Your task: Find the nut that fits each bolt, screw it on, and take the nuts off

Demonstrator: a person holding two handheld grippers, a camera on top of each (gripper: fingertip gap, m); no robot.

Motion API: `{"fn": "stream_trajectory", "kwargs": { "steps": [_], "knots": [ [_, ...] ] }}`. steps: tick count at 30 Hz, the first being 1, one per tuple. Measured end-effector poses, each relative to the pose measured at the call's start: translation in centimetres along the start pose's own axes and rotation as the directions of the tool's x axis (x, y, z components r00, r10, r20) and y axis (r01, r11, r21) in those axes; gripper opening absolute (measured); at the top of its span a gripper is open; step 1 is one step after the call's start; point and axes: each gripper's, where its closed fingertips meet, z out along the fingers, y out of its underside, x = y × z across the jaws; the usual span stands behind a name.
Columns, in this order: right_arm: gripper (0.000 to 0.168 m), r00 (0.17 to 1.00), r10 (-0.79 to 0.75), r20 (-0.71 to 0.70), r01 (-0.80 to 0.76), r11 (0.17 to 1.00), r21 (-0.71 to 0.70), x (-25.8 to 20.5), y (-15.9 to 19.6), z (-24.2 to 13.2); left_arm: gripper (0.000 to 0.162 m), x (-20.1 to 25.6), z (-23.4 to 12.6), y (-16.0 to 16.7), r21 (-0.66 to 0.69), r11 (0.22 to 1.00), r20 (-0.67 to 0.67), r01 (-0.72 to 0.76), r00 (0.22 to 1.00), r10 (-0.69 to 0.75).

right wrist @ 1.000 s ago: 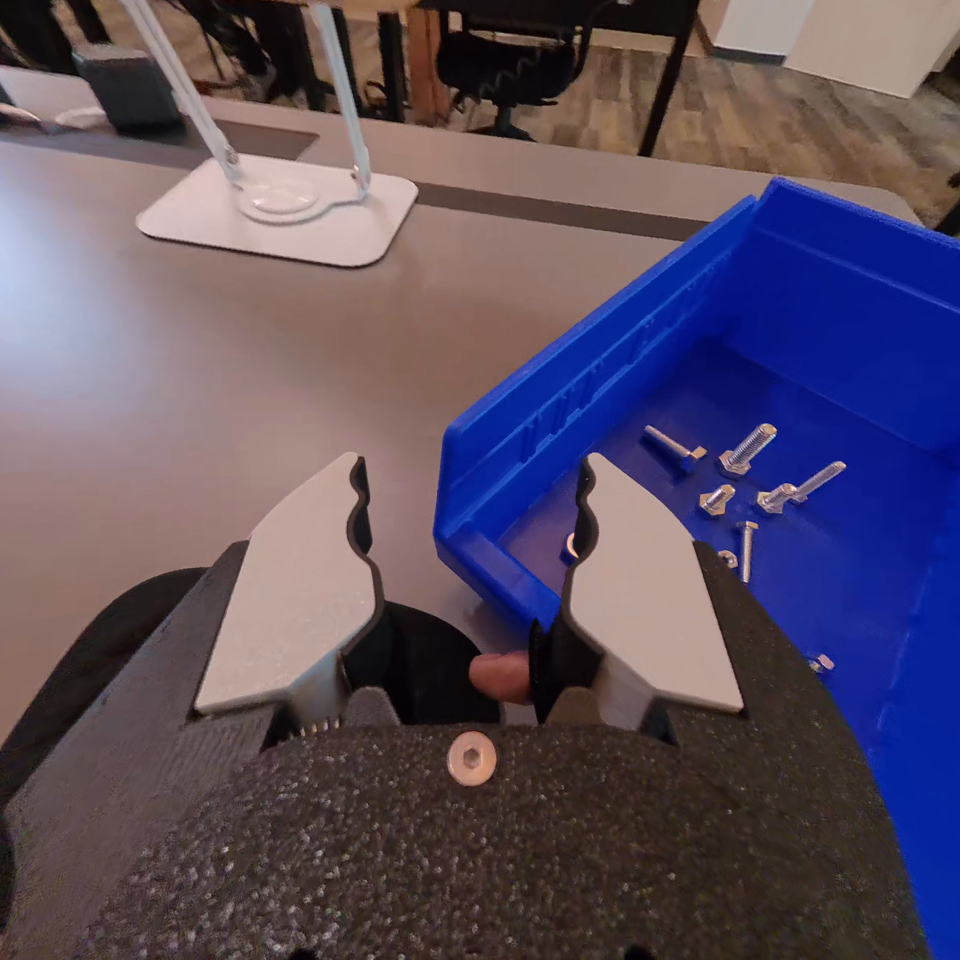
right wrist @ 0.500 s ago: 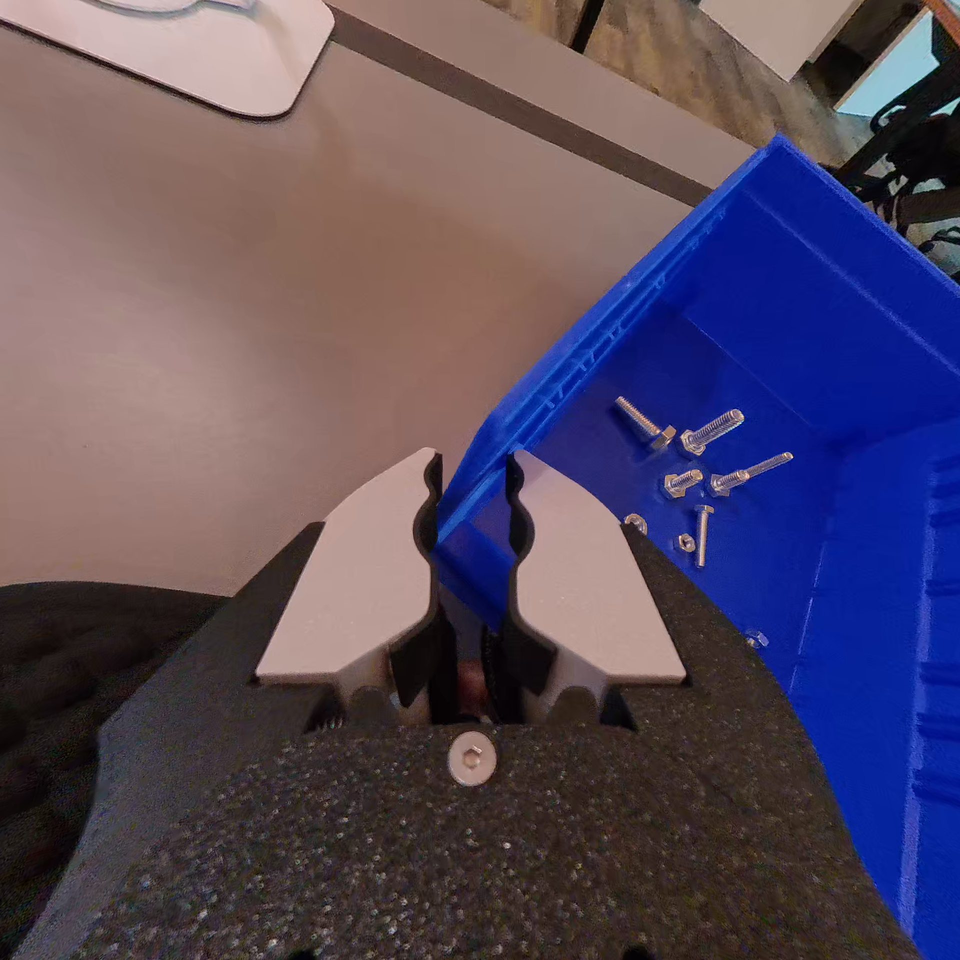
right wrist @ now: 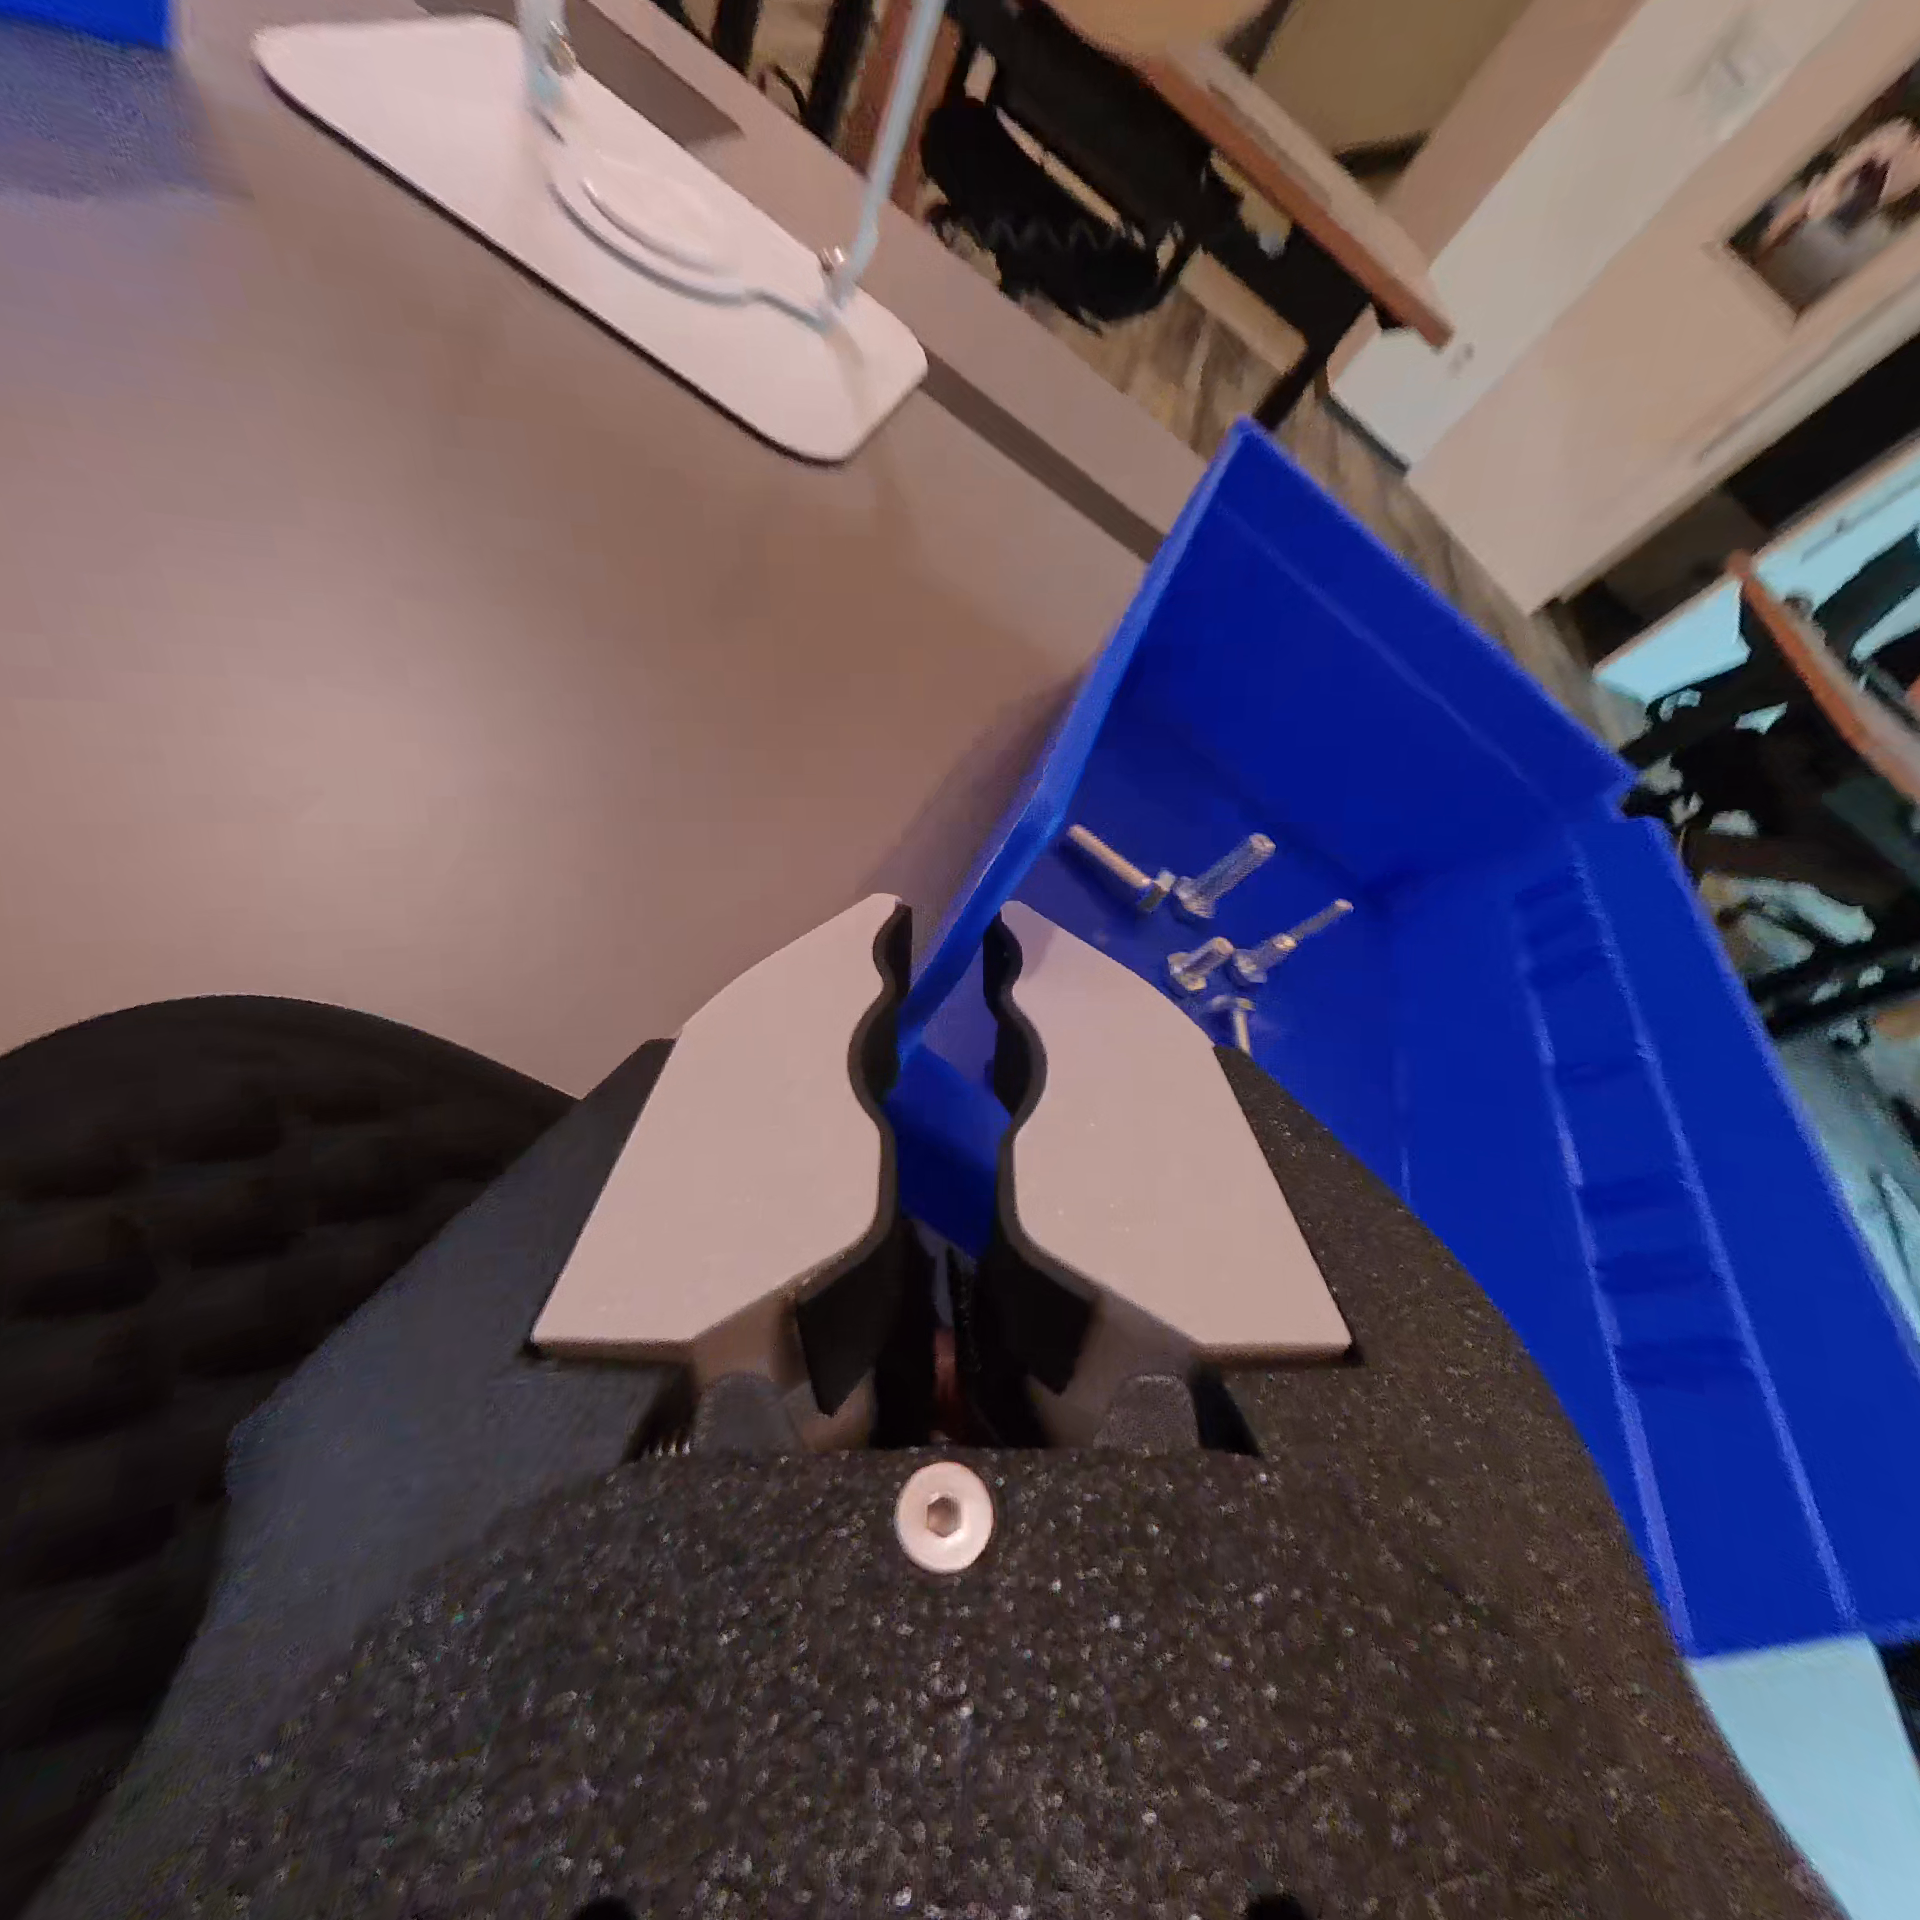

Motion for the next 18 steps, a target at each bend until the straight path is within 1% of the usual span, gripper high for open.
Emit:
{"fn": "stream_trajectory", "kwargs": {
  "steps": [3, 5, 7, 12, 14, 18],
  "knots": [
    [0.01, 1.0, -0.017, 0.016, 0.016, 0.996, 0.085, -1.1, -2.1, -0.7, 0.004, 2.0, 0.8, -0.8, 0.019, 0.998, 0.008, -0.054, 0.999, 0.053],
    [0.009, 0.998, -0.009, 0.069, -0.001, 0.989, 0.147, -2.5, -3.6, -1.0, 0.004, 2.9, 1.0, -1.2, 0.021, 0.996, 0.014, -0.086, 0.996, 0.086],
    [0.008, 0.991, 0.012, 0.137, -0.037, 0.983, 0.18, -4.2, -4.9, -1.3, 0.004, 3.6, 1.1, -1.5, 0.028, 0.997, -0.006, -0.075, 0.997, 0.076],
    [0.007, 0.969, 0.014, 0.245, -0.077, 0.966, 0.246, -9.3, -7.9, -1.8, 0.005, 4.9, 1.1, -1.8, 0.045, 0.995, -0.054, -0.088, 0.994, 0.09],
    [0.009, 0.958, 0.033, 0.285, -0.107, 0.963, 0.247, -11.2, -8.9, -1.8, 0.006, 5.5, 1.4, -1.9, 0.057, 0.994, -0.079, -0.091, 0.992, 0.096],
    [0.015, 0.954, -0.059, 0.294, -0.007, 0.976, 0.219, -14.4, -9.1, -1.2, 0.01, 5.7, 1.1, -2.7, 0.11, 0.99, -0.085, -0.085, 0.992, 0.095]
  ]
}}
